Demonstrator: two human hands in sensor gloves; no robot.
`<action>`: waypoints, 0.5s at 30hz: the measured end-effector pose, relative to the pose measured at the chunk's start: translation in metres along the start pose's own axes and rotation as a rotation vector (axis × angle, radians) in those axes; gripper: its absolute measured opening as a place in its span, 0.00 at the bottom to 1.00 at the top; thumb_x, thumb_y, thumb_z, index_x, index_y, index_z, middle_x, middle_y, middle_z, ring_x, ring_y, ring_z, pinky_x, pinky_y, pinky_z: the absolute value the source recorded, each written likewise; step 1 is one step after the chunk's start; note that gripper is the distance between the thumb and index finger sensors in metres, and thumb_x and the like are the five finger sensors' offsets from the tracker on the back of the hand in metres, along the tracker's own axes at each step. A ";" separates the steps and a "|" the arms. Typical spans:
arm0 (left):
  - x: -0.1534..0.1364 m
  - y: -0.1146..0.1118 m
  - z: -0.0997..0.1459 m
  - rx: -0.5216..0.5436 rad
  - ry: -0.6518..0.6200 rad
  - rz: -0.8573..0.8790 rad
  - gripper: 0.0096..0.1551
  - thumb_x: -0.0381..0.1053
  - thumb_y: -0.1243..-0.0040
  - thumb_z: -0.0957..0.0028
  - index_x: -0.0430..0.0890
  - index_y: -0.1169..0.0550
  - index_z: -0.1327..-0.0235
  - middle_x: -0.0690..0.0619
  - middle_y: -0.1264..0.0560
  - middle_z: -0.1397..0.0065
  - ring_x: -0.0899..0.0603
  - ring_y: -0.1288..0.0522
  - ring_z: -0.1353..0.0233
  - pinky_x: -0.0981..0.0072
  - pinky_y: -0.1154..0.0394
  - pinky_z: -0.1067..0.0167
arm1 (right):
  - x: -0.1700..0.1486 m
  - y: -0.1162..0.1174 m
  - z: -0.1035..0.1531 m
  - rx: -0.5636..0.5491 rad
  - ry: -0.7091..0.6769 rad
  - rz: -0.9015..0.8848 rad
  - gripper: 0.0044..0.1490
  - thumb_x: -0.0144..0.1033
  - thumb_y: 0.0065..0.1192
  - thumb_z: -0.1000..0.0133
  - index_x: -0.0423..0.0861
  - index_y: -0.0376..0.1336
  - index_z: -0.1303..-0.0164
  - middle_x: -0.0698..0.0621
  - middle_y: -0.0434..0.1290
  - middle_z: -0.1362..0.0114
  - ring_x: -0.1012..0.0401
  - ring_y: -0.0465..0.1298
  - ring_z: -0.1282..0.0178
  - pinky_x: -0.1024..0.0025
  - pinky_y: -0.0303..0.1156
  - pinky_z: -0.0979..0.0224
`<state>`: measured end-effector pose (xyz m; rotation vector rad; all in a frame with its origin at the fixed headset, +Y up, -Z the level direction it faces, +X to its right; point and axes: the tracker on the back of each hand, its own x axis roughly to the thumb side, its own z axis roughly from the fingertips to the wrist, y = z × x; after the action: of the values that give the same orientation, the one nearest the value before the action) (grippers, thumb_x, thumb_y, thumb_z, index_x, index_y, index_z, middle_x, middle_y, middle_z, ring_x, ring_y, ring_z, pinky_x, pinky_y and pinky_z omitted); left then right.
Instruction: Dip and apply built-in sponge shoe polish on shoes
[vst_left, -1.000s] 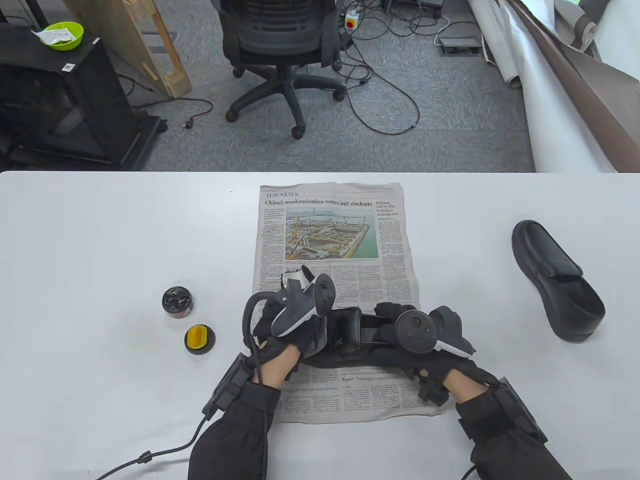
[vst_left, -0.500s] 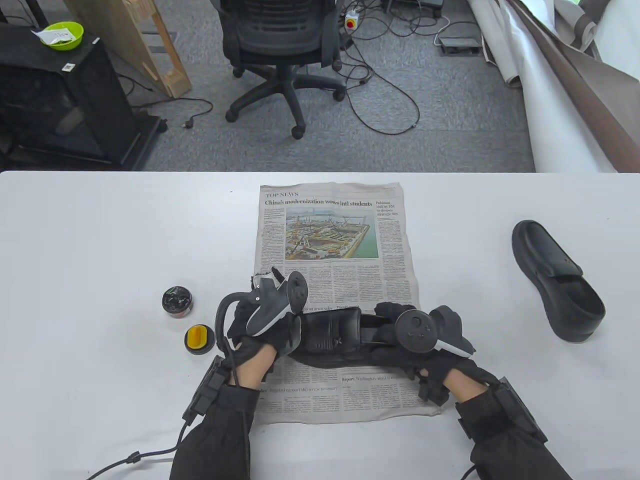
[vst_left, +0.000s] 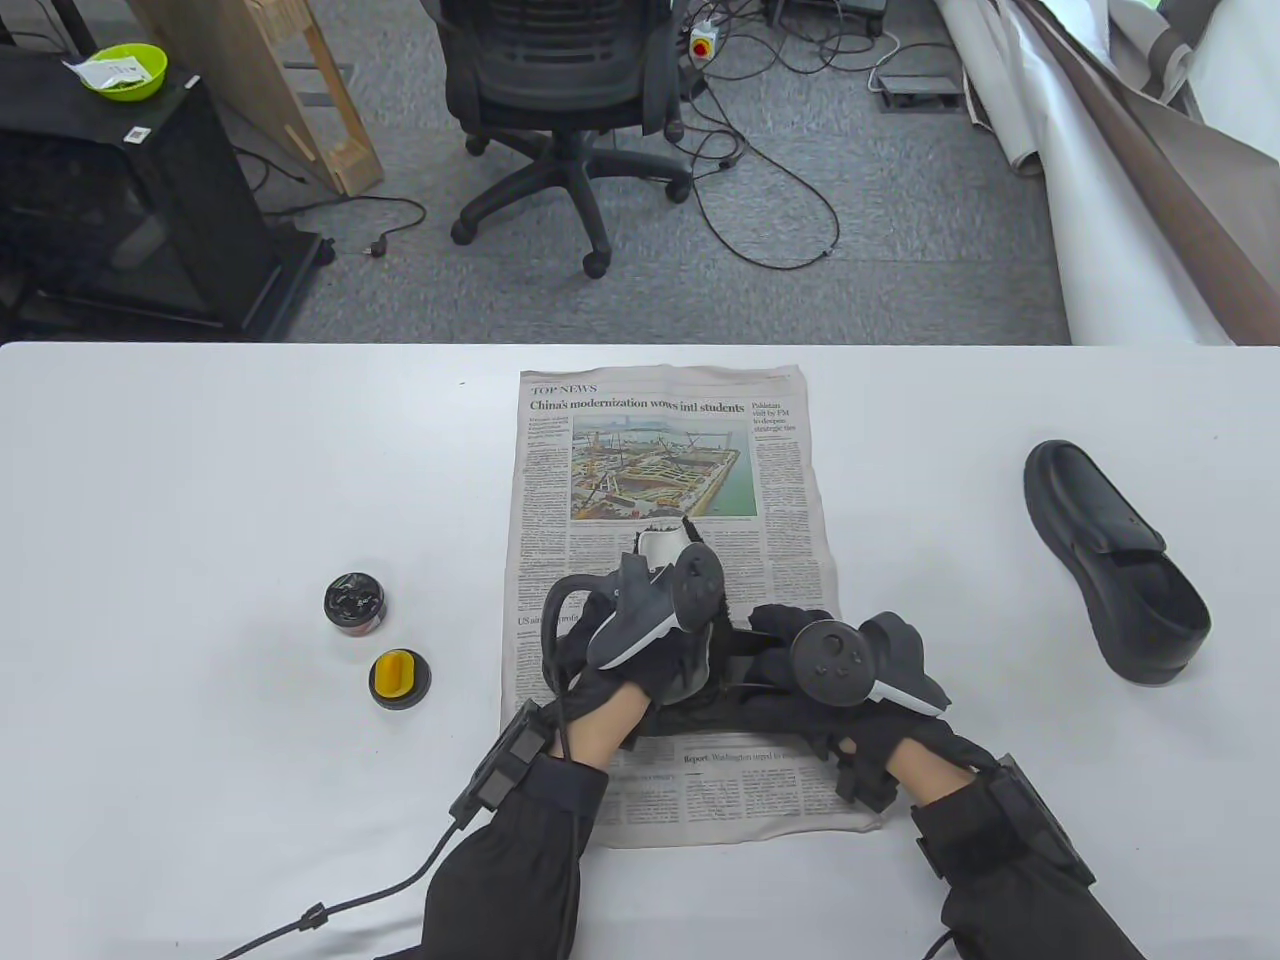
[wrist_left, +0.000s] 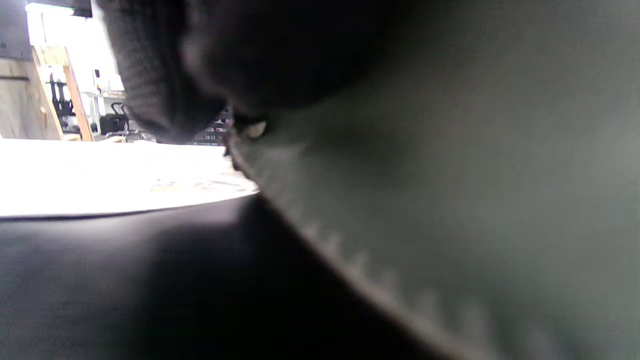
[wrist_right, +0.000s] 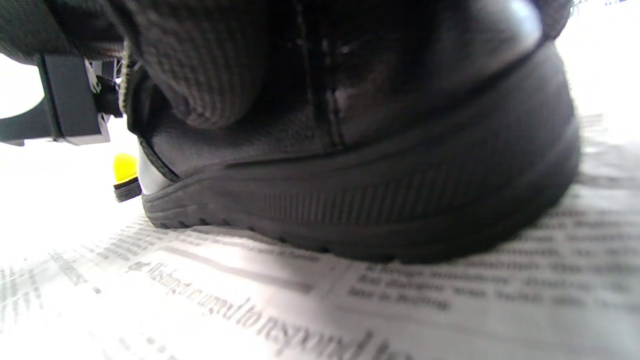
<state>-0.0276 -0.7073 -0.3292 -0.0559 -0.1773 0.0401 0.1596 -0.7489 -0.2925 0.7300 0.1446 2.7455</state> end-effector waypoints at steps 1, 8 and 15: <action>-0.003 0.000 0.000 -0.005 0.011 0.001 0.24 0.59 0.35 0.53 0.55 0.19 0.43 0.58 0.13 0.61 0.58 0.17 0.78 0.57 0.15 0.50 | 0.000 0.000 0.000 -0.003 0.000 0.000 0.25 0.56 0.69 0.59 0.58 0.74 0.53 0.50 0.53 0.21 0.45 0.65 0.25 0.43 0.65 0.25; -0.038 -0.008 -0.005 -0.111 0.077 -0.059 0.24 0.58 0.34 0.53 0.54 0.18 0.44 0.56 0.13 0.61 0.58 0.17 0.79 0.57 0.15 0.50 | 0.000 0.000 0.000 -0.002 0.000 -0.003 0.26 0.56 0.69 0.59 0.58 0.74 0.53 0.50 0.53 0.21 0.45 0.65 0.25 0.43 0.65 0.25; -0.067 -0.008 -0.003 -0.156 0.130 -0.189 0.24 0.59 0.33 0.53 0.54 0.18 0.45 0.56 0.13 0.62 0.58 0.17 0.79 0.57 0.15 0.50 | 0.000 0.000 0.000 -0.001 -0.001 -0.006 0.26 0.56 0.69 0.59 0.58 0.74 0.53 0.50 0.53 0.22 0.45 0.65 0.25 0.43 0.65 0.25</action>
<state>-0.0924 -0.7182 -0.3434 -0.1964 -0.0552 -0.1657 0.1595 -0.7491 -0.2927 0.7295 0.1441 2.7396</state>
